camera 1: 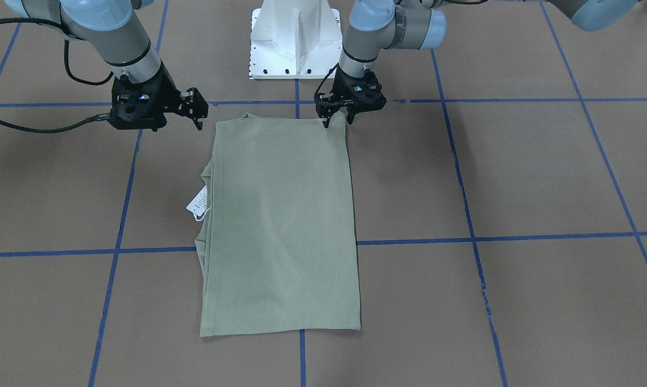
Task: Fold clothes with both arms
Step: 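Move both grippers to the shirt's edge nearest the robot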
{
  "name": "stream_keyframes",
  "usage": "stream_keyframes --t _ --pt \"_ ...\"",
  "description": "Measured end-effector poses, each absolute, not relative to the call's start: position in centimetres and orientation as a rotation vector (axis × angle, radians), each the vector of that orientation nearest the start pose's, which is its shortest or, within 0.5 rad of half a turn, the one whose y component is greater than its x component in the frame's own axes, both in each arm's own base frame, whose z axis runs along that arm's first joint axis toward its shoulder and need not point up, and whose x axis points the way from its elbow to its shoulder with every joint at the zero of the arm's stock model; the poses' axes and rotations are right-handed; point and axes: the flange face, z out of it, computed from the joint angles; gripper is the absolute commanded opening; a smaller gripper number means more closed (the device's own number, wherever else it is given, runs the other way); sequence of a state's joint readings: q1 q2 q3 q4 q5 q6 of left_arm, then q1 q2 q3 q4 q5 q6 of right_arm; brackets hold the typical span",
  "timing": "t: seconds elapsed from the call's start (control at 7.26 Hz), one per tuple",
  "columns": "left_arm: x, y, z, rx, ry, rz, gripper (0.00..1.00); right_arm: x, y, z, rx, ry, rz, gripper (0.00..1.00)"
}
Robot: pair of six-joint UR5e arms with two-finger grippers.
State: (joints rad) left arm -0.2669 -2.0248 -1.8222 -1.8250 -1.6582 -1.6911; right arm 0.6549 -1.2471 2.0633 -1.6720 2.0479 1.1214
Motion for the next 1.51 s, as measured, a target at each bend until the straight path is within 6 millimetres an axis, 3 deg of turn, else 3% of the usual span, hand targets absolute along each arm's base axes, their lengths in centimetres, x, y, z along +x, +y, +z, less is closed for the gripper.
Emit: stream_keyframes --t 0.28,0.55,0.83,0.96,1.24,1.51 --pt "57.1 -28.4 26.8 -0.012 0.959 -0.315 0.66 -37.3 -39.7 28.1 -0.021 -0.835 0.023 1.00" --pt "57.2 -28.4 26.8 -0.013 0.959 -0.313 0.57 -37.3 -39.7 28.1 -0.020 -0.835 0.022 1.00" --pt "57.2 -28.3 26.7 -0.014 0.961 -0.312 0.21 -37.3 -39.7 28.1 -0.020 -0.835 0.022 1.00" --pt "57.3 -28.3 26.6 -0.014 0.962 -0.311 0.08 -37.3 -39.7 28.2 -0.020 -0.834 0.022 1.00" --pt "57.4 -27.9 26.5 -0.016 0.965 -0.304 0.00 -37.3 -39.7 28.2 -0.021 -0.833 0.022 1.00" --pt "57.6 -27.0 26.5 -0.019 0.967 -0.292 0.00 -37.3 -39.7 28.2 -0.021 -0.832 0.024 1.00"
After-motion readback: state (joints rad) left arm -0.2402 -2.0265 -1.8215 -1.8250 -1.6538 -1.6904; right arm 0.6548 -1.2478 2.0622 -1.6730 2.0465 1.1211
